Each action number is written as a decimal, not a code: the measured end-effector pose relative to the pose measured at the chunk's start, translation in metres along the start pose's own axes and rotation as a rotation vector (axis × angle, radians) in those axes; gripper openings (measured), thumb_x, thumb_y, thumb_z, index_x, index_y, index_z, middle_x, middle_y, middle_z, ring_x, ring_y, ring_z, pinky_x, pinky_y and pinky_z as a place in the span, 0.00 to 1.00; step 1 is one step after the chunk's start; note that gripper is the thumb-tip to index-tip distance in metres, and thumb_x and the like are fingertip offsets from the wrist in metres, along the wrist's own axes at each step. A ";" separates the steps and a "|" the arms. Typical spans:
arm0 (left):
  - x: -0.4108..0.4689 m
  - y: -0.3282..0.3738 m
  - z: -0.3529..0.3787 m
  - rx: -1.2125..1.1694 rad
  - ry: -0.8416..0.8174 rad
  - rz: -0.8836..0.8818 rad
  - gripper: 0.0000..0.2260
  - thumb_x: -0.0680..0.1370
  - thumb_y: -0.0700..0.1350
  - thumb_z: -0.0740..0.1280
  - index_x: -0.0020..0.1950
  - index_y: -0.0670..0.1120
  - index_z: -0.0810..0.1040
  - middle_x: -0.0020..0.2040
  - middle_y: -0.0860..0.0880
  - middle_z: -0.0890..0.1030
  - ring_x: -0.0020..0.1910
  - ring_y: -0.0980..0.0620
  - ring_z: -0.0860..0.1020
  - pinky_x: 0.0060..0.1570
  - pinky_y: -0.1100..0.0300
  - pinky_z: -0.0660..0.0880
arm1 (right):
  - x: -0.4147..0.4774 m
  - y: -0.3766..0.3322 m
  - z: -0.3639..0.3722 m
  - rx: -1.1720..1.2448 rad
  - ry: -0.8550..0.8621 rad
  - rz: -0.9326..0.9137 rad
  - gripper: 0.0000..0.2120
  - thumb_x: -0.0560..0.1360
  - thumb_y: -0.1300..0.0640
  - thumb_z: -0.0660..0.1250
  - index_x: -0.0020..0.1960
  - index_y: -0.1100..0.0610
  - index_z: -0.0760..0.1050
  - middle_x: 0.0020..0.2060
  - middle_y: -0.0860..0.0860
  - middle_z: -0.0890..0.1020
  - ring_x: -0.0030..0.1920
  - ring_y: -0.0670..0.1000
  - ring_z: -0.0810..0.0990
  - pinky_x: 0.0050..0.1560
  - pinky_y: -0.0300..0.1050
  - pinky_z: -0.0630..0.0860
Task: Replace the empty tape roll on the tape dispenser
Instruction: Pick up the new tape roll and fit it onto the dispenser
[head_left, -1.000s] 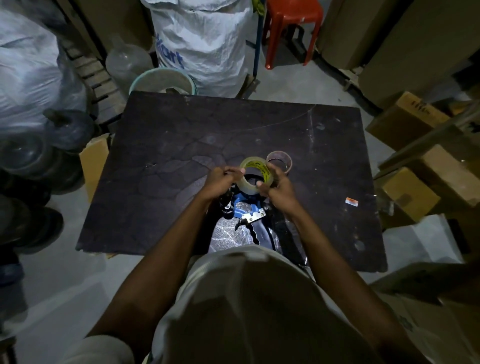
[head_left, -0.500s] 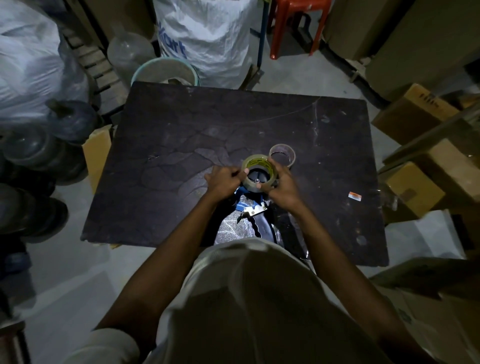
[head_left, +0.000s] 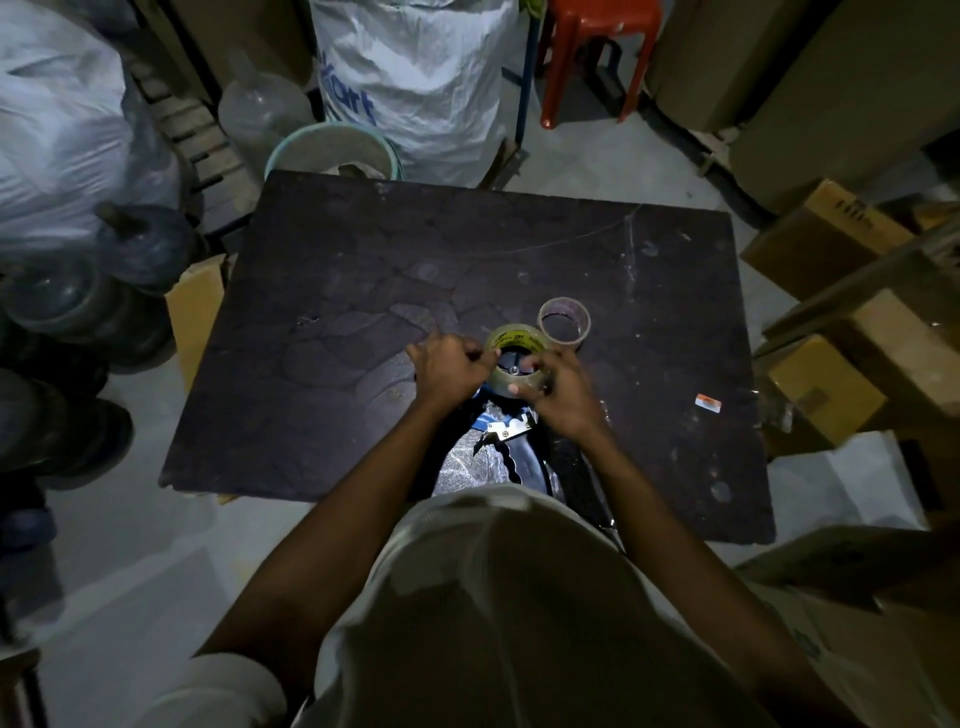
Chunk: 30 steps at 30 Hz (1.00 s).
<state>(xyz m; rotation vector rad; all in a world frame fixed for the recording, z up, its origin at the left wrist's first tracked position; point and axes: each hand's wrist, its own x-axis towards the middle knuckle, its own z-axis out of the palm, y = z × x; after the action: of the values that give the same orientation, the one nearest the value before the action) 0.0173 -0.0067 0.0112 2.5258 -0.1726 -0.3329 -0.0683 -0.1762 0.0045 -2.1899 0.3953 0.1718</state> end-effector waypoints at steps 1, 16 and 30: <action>-0.001 0.002 -0.001 -0.017 0.024 -0.010 0.16 0.76 0.59 0.69 0.42 0.48 0.87 0.38 0.49 0.85 0.54 0.45 0.79 0.60 0.48 0.61 | -0.002 0.000 -0.001 -0.013 -0.007 0.002 0.17 0.69 0.51 0.80 0.55 0.51 0.81 0.65 0.53 0.73 0.66 0.58 0.75 0.67 0.55 0.75; 0.007 0.011 -0.019 -0.870 -0.253 -0.236 0.11 0.78 0.35 0.70 0.60 0.39 0.82 0.54 0.37 0.84 0.37 0.47 0.83 0.33 0.58 0.82 | -0.003 -0.037 -0.038 0.040 0.135 -0.352 0.15 0.71 0.51 0.79 0.56 0.48 0.82 0.70 0.50 0.73 0.73 0.53 0.69 0.72 0.55 0.68; -0.005 0.015 -0.023 -1.159 -0.440 -0.657 0.05 0.79 0.37 0.68 0.48 0.35 0.80 0.29 0.43 0.83 0.22 0.52 0.80 0.21 0.67 0.76 | -0.019 -0.042 -0.029 0.450 -0.041 -0.092 0.45 0.68 0.53 0.82 0.76 0.37 0.62 0.73 0.45 0.67 0.68 0.46 0.74 0.61 0.45 0.80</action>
<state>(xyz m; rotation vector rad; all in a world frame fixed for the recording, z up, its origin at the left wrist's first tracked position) 0.0175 -0.0056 0.0389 1.2661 0.5499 -0.9197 -0.0728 -0.1719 0.0586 -1.7540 0.2773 0.0677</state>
